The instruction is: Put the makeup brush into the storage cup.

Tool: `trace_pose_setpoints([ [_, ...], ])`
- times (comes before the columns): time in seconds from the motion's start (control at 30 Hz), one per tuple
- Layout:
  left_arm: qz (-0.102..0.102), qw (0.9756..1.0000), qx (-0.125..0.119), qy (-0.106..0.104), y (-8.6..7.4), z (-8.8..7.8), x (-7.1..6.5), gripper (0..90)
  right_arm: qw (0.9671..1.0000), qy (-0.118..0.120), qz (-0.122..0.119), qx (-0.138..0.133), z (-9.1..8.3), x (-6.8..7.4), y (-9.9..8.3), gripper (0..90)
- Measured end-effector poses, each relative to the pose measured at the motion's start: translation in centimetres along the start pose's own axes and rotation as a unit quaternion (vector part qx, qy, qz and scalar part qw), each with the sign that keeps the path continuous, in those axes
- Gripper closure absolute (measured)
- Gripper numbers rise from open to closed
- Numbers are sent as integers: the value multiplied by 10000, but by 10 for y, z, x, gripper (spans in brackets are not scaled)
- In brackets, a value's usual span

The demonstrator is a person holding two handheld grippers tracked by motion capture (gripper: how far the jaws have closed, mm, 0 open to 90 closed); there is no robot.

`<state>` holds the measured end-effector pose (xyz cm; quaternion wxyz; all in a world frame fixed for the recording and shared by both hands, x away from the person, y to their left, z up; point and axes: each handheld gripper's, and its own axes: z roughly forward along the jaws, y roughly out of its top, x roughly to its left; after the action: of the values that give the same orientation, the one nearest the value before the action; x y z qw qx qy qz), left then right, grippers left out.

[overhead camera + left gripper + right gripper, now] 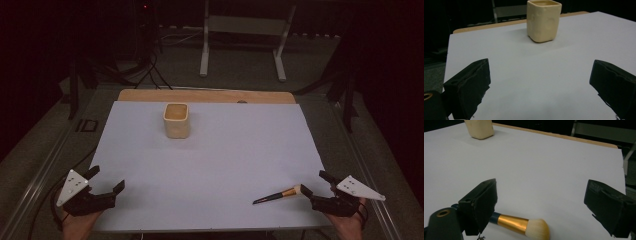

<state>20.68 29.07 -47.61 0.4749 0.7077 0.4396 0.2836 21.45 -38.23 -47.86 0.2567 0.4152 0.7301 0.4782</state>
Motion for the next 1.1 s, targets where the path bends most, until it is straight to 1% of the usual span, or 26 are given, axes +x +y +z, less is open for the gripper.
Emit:
trace_pose_setpoints([
  [0.13, 26, 10000, 39, 17, -3, -1, -2, 44, 10000, -2, -3, 15, 0, 2, 1, 113],
  [0.3, 15, 10000, -2, 58, -4, -4, -2, 44, 10000, -1, 3, 1, -2, 1, 3, 113],
  [0.53, 7, 10000, -12, 90, -3, -3, 0, 45, 10000, 24, -19, 17, 0, 1, 5, 114],
  [0.67, 46, 10000, -26, 70, -2, -2, -1, 45, 10000, 14, -37, -15, 0, 1, 6, 113],
  [0.8, 45, 10000, -29, 53, -1, -1, -2, 45, 10000, -11, -50, -84, -2, 2, 8, 114],
  [1.03, 45, 10000, -39, 55, -1, -1, -1, 45, 10000, -6, -39, -76, -2, 3, 10, 114],
  [1.1, 53, 10000, -36, 52, 0, 0, -2, 45, 9999, -33, -30, -125, -4, 3, 11, 114],
])
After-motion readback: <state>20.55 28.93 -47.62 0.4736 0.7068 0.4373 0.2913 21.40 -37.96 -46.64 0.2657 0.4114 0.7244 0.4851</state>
